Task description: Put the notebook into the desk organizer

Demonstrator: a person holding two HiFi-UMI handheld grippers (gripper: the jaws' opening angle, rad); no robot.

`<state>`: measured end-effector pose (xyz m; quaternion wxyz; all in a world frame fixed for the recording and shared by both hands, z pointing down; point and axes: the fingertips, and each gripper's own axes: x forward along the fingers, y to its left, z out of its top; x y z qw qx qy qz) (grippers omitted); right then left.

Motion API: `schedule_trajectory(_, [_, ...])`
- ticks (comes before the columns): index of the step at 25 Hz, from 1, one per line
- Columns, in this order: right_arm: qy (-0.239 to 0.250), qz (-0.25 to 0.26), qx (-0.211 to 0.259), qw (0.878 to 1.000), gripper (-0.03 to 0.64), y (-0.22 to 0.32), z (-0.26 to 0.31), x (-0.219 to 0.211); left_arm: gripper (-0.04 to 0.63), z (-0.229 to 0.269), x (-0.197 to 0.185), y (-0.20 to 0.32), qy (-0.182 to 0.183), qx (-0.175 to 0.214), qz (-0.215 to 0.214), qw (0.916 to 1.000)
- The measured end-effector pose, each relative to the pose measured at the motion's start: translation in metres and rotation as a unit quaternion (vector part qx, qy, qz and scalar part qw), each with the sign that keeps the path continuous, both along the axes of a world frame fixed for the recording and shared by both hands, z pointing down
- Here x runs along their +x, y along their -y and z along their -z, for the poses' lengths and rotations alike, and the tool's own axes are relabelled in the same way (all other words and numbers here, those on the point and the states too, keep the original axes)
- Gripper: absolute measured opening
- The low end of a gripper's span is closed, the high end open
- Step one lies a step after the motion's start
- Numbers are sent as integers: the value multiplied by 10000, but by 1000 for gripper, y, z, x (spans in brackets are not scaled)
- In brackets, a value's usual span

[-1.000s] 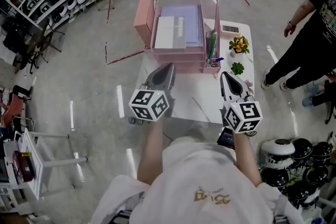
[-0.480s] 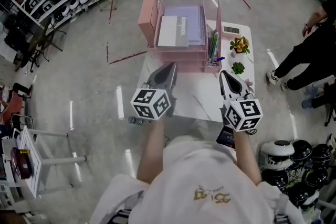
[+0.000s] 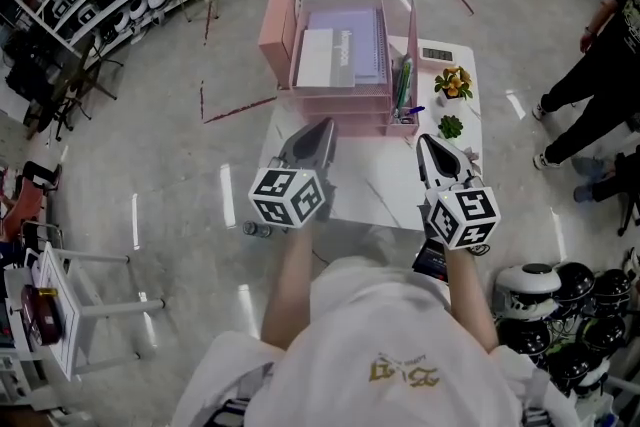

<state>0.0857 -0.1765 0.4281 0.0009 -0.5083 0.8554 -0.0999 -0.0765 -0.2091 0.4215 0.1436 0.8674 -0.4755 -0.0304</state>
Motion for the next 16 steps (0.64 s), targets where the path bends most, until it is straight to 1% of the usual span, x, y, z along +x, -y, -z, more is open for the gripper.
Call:
schedule_trajectory(7, [18, -10, -24, 10000, 5, -2, -3, 1, 18, -4, 1, 0, 7, -12, -14, 10000])
schedule_trajectory(16, [76, 38, -40, 10000, 5, -1, -2, -7, 18, -6, -11, 0, 44, -28, 75, 10000])
